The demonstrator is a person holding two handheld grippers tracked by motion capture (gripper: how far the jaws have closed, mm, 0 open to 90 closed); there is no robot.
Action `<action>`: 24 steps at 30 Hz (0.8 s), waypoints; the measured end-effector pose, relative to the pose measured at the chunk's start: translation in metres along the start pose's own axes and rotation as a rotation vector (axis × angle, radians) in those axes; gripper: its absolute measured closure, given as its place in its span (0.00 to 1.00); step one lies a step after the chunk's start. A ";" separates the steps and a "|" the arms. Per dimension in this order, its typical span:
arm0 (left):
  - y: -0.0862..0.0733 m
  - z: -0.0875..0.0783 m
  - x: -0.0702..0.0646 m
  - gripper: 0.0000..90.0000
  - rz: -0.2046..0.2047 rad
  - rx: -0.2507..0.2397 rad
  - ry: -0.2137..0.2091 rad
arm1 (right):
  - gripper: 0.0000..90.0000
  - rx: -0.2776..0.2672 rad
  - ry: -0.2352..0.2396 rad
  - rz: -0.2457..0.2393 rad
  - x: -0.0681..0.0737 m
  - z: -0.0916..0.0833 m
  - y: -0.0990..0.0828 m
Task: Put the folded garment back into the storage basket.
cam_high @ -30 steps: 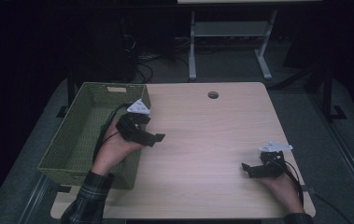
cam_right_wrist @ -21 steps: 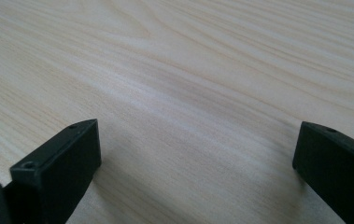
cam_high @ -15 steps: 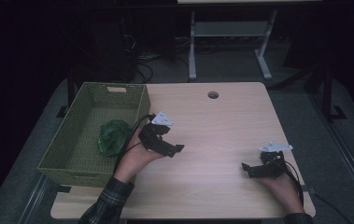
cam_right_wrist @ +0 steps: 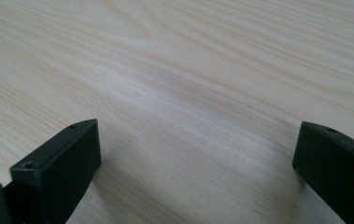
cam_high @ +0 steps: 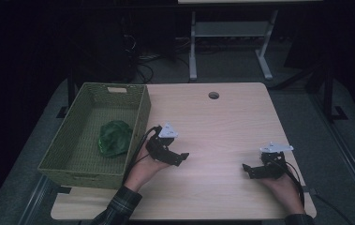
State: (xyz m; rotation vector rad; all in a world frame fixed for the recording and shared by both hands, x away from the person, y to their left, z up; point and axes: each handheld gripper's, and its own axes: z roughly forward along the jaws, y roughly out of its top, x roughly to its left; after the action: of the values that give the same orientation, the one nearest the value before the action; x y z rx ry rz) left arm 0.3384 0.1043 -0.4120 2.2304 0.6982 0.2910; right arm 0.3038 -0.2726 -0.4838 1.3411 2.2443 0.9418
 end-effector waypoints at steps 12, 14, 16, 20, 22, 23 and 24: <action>-0.024 0.036 0.001 0.16 0.002 0.044 0.044 | 0.01 0.000 0.001 -0.001 0.000 0.000 0.000; -0.029 0.041 0.001 0.16 0.005 0.053 0.051 | 0.01 0.000 0.001 -0.001 0.000 0.000 0.000; -0.033 0.046 0.001 0.16 0.008 0.061 0.057 | 0.01 0.000 0.001 -0.002 0.000 0.000 0.000; -0.037 0.051 0.001 0.16 0.010 0.053 0.065 | 0.01 0.000 0.002 -0.005 0.000 0.000 0.000; -0.040 0.051 0.001 0.16 0.014 0.029 0.057 | 0.01 -0.001 0.003 -0.006 0.000 0.000 0.000; -0.041 0.052 0.002 0.16 0.006 0.016 0.046 | 0.01 -0.001 0.003 -0.007 0.000 0.000 0.000; -0.042 0.053 0.004 0.16 -0.011 0.016 0.027 | 0.01 -0.001 0.003 -0.007 0.000 0.000 0.000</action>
State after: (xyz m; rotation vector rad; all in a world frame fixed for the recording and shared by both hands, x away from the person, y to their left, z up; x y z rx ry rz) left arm 0.3469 0.0980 -0.4787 2.2410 0.7297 0.3113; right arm 0.3038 -0.2725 -0.4839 1.3316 2.2492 0.9427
